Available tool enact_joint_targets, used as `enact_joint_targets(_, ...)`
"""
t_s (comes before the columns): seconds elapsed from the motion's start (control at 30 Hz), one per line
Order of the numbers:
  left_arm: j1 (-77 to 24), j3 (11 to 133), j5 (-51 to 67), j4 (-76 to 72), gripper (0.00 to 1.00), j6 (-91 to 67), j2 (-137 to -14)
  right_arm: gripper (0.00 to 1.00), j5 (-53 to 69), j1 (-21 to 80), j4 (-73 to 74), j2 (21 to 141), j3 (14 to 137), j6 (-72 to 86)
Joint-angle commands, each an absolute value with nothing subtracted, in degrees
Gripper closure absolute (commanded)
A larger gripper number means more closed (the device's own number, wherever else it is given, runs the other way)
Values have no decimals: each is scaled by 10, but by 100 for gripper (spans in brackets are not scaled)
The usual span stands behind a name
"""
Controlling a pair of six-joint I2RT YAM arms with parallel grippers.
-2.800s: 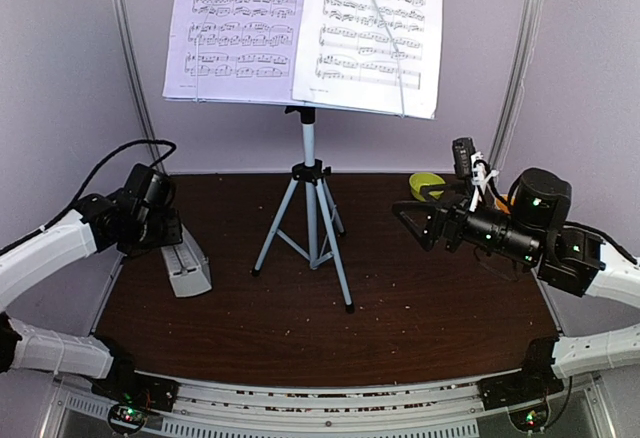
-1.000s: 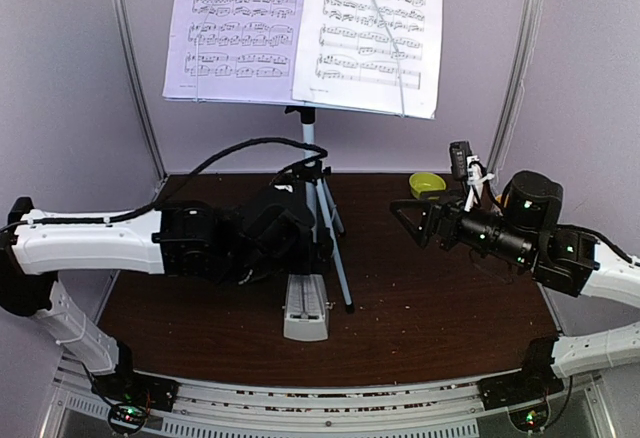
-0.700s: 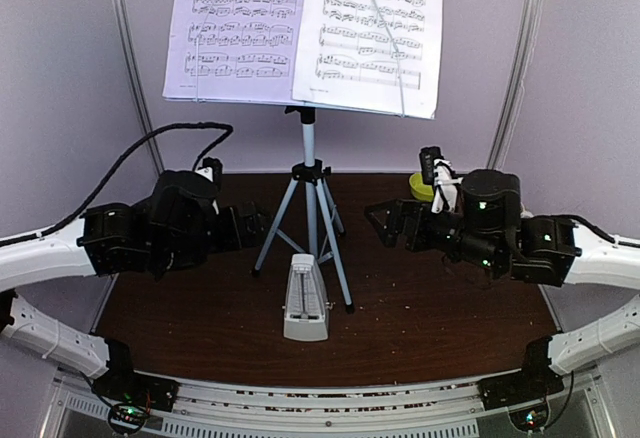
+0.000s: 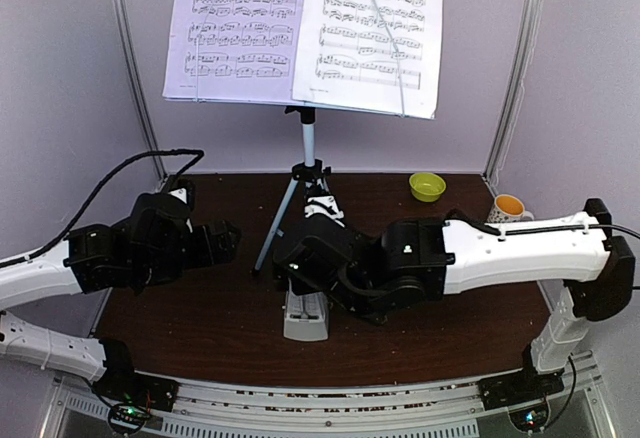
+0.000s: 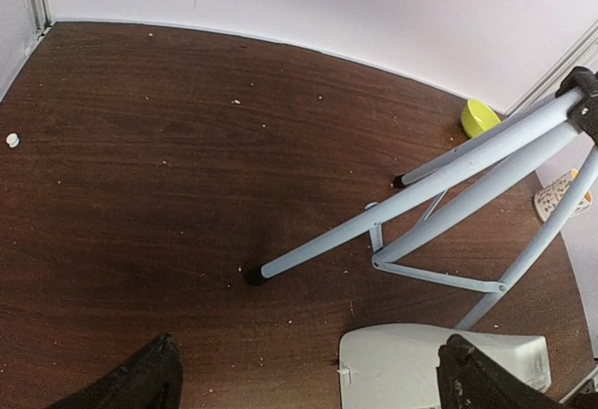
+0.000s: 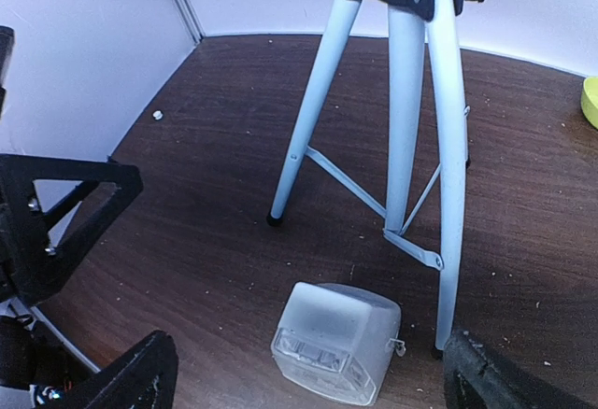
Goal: Set up the instrument practice props
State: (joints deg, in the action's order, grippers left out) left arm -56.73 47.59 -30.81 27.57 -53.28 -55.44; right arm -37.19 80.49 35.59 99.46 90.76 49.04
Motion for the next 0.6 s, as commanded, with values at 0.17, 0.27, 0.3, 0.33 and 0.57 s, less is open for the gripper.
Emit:
enact_joint_targets(0.17, -563, 462, -335, 278, 2, -537, -533, 7, -416, 804, 413, 1078, 987, 526)
enact_joint_targets(0.27, -563, 458, -339, 281, 2, -541, -526, 8, -421, 801, 440, 1107, 1008, 552)
enact_joint_targets(0.3, -563, 455, -340, 281, 2, -542, -524, 8, -426, 800, 450, 1116, 1015, 559)
enact_joint_targets(0.33, -563, 452, -341, 281, 2, -541, -523, 9, -428, 799, 457, 1125, 1021, 566)
enact_joint_targets(0.57, -553, 452, -335, 298, 2, -530, -521, 18, -416, 782, 459, 1150, 1019, 589)
